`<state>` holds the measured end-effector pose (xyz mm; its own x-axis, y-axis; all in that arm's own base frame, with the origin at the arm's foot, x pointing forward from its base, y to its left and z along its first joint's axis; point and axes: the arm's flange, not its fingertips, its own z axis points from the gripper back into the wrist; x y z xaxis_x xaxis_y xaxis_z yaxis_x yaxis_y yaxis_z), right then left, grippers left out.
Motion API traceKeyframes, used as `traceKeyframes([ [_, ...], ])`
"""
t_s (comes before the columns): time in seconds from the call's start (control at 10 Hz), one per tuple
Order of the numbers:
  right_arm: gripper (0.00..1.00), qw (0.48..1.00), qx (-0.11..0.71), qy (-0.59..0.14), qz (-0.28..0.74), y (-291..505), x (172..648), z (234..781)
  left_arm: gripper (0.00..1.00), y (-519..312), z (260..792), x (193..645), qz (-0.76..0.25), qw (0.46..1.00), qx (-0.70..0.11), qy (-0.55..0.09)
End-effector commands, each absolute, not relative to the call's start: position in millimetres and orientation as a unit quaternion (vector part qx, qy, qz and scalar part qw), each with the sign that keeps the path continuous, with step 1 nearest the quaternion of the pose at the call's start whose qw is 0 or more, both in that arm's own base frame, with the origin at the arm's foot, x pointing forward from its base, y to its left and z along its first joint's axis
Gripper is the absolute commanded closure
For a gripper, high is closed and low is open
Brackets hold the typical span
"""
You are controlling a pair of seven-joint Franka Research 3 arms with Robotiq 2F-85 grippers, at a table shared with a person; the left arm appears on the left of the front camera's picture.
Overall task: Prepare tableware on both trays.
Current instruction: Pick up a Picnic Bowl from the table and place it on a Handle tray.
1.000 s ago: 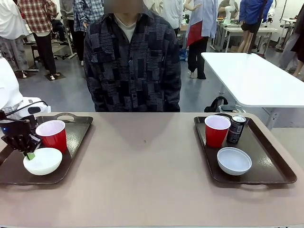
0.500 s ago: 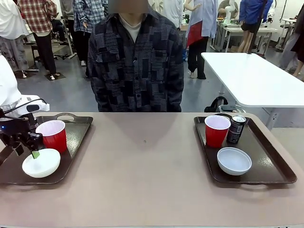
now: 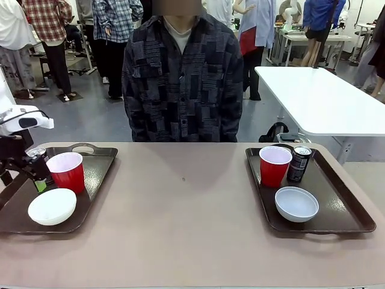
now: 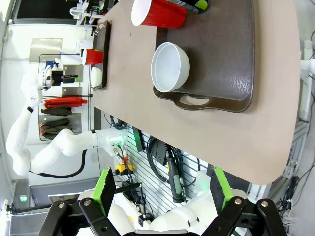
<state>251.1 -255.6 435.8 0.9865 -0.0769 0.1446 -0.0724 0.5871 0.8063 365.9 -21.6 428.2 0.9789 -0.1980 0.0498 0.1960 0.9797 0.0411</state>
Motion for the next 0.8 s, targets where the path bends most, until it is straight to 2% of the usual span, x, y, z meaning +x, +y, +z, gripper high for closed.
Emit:
traceKeyframes([
  [0.0,0.0,0.883,0.462,-0.088,-0.002,-255.8,251.1,434.3,0.0,-20.4,415.8,302.2,-0.116,0.992,0.002,-0.047],
  [0.4,0.0,0.883,0.462,-0.088,-0.002,-255.8,251.1,434.3,0.0,-15.0,429.8,303.6,-0.083,0.995,-0.007,-0.062],
  [0.5,0.0,0.883,0.462,-0.088,-0.002,-255.8,251.1,434.3,0.0,-23.3,467.7,344.3,-0.102,0.993,0.01,-0.058],
  [0.7,0.0,0.883,0.462,-0.088,-0.002,-255.8,251.1,434.3,0.0,-23.3,467.7,344.3,-0.102,0.993,0.01,-0.058],
])
